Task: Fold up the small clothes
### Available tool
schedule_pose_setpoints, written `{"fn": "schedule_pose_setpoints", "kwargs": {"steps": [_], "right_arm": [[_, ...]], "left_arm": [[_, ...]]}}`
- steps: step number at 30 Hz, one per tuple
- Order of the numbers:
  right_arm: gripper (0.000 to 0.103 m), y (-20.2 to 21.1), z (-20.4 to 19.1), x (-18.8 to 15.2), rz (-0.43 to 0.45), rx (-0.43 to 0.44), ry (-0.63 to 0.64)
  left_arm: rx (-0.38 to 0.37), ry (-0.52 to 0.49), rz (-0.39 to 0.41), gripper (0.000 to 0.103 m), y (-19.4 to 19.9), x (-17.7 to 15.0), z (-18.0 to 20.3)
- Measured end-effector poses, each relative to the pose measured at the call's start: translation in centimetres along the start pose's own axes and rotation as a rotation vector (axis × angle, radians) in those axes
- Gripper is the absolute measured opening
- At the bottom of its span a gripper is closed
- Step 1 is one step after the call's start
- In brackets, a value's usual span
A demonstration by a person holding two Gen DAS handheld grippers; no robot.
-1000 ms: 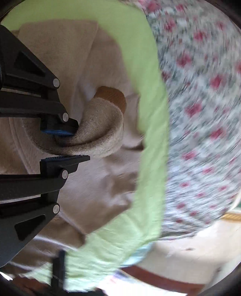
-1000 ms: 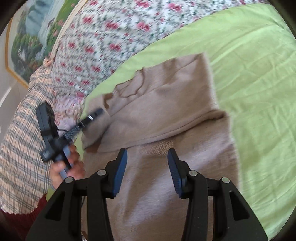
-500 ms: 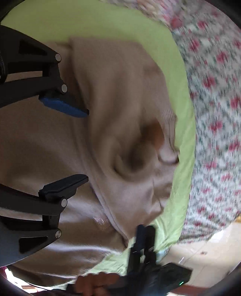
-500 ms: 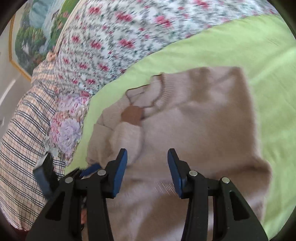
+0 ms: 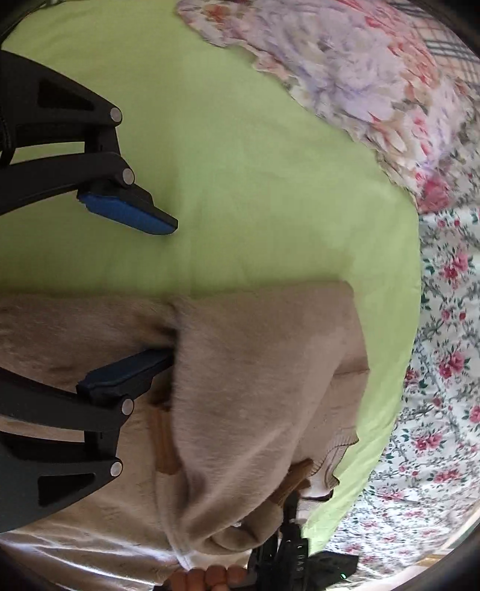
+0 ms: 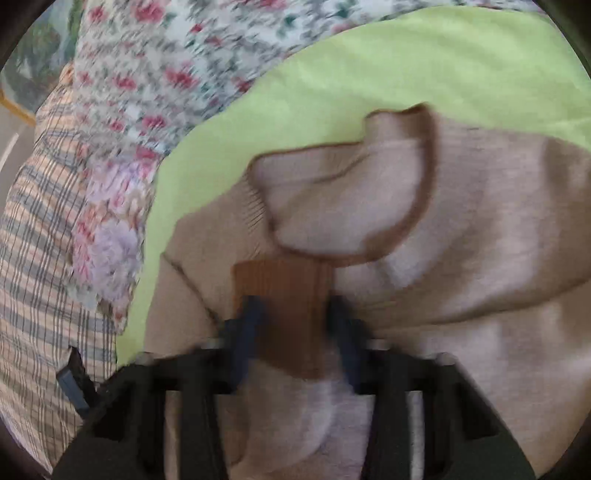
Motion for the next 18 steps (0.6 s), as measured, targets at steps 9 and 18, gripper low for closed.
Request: {"fn": "schedule_pose_setpoints", "kwargs": {"steps": [9, 18], "right_arm": [[0.009, 15.6, 3.0, -2.8, 0.447, -0.047, -0.156], [0.013, 13.6, 11.1, -9.7, 0.328, -0.11, -0.415]], "left_arm": [[0.036, 0.039, 0.024, 0.059, -1.1, 0.9, 1.5], [0.079, 0.081, 0.031, 0.058, -0.3, 0.7, 0.7]]}}
Point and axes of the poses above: each gripper's, at about its wrist camera, not at the fingertips, and y roughly against the way its jaws point, z to its right, x to its top, the point moved 9 cm from there along -y, roughly the way its jaws point, and after that the axes turned 2 degrees about -x, right-handed, at the moved point
